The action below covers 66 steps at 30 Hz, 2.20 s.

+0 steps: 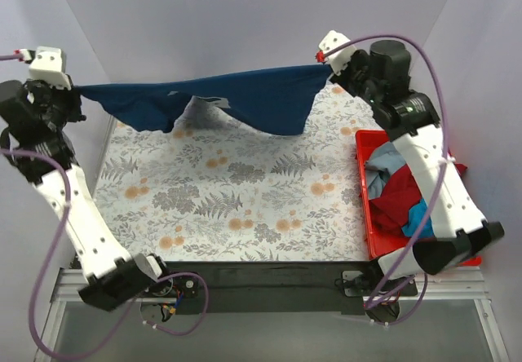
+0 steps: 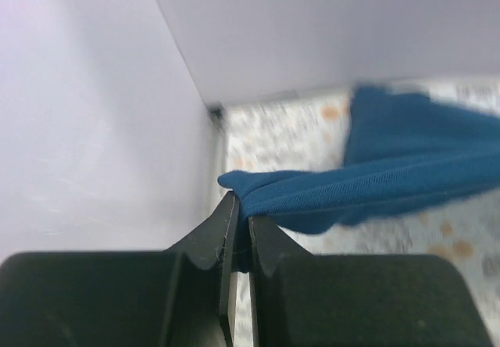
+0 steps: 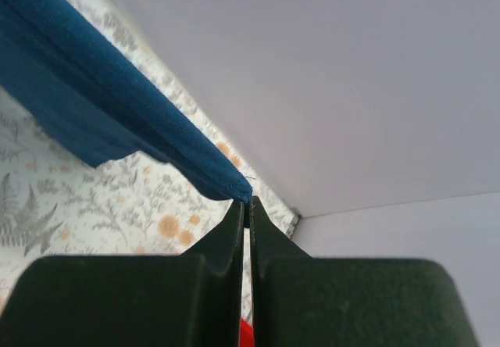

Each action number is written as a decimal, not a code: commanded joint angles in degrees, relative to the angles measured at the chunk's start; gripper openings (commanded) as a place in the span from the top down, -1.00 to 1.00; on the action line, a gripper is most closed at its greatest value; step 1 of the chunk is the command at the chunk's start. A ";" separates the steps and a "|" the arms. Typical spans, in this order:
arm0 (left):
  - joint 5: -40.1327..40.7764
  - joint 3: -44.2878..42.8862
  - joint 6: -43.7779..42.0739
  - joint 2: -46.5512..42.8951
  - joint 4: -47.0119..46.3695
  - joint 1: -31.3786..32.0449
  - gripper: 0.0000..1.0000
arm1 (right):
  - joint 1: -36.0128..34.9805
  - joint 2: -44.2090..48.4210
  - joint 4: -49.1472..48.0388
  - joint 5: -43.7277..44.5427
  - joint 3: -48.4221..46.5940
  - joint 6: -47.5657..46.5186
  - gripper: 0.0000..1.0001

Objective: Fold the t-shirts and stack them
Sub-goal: Flatten the tshirt out

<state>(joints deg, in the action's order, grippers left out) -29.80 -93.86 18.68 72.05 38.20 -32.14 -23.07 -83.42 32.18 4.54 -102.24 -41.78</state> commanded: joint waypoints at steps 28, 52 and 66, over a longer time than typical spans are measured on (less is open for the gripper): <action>5.09 -53.91 18.58 37.18 -27.09 2.96 1.00 | 1.45 -22.82 -29.00 9.61 -37.04 -5.23 0.97; -12.48 49.91 -36.67 -2.71 -20.66 -0.38 1.00 | -1.09 1.68 -39.84 -10.61 52.99 -27.29 0.97; -2.20 47.89 -57.42 7.58 12.68 -0.47 0.97 | -3.82 -3.87 -14.70 -5.75 54.50 -25.19 0.97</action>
<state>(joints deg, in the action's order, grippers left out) -34.98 -46.72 -29.69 82.15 41.12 -32.16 -27.03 -89.95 9.78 -0.38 -47.55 -67.48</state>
